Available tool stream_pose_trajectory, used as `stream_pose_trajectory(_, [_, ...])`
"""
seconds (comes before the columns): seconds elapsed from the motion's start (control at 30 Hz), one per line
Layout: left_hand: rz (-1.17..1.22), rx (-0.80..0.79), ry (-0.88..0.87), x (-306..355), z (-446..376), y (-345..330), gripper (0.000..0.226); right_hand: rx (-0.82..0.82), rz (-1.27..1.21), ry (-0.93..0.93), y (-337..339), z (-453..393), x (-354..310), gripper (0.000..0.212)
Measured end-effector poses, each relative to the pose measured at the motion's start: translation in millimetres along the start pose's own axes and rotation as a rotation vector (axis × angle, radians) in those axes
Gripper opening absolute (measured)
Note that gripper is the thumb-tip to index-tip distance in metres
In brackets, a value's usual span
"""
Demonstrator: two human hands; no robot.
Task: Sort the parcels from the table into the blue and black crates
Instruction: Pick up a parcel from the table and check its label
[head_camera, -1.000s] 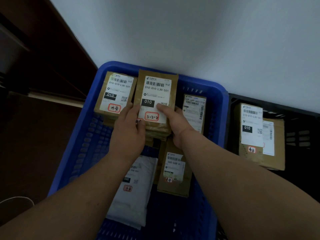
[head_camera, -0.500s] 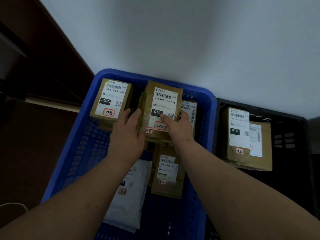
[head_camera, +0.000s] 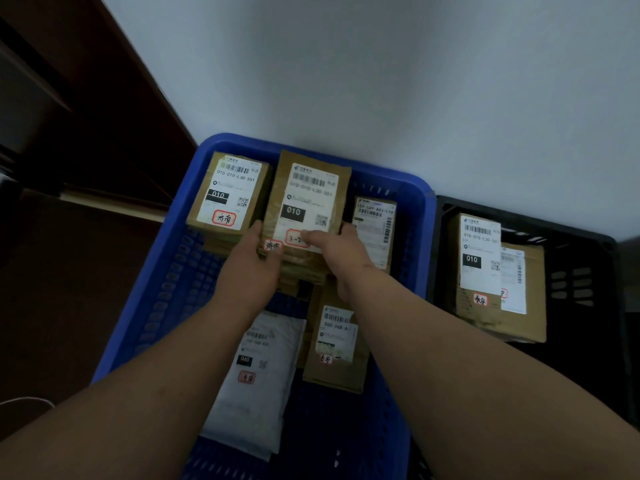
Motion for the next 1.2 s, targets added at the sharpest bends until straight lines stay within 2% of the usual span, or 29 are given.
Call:
stream_pose_trajectory(0.1, [-0.012, 0.095, -0.032, -3, -10, 16, 0.047, -0.044, 0.0, 0.001, -18, 4, -6, 0.062])
stream_pose_trajectory(0.3, [-0.095, 0.033, -0.005, -19, -19, 6, 0.049, 0.04, 0.073, 0.051, -7, 2, -1, 0.083])
stream_pose_trajectory(0.37, [-0.093, 0.034, -0.007, -19, -18, 4, 0.051, 0.047, 0.046, 0.046, 0, 2, 1, 0.077])
stream_pose_trajectory(0.5, [-0.082, 0.053, -0.025, -17, -16, 5, 0.053, 0.025, 0.045, 0.071, 4, 4, -2, 0.047])
stream_pose_trajectory(0.63, [-0.108, 0.074, -0.045, -15, -17, 8, 0.054, 0.026, 0.032, 0.074, 6, 6, -4, 0.043])
stream_pose_trajectory(0.9, [-0.155, 0.105, -0.052, -10, -9, 9, 0.055, 0.049, 0.048, 0.063, 20, 7, 0, 0.059])
stream_pose_trajectory(1.07, [-0.193, 0.136, -0.09, 4, 4, 9, 0.054, 0.003, 0.117, 0.069, 30, 13, 1, 0.065])
stream_pose_trajectory(1.2, [-0.22, 0.188, -0.107, 19, 19, 13, 0.053, -0.038, 0.189, 0.071, 43, 19, 1, 0.082])
Point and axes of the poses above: each hand's wrist, its own z-axis away from the middle knuckle, its own y-axis out of the back of the hand, x = y × z, the point moved 8 cm from there along -z, towards the middle knuckle, and after that the axes turned 14 degrees about x, right-handed, at the moved point
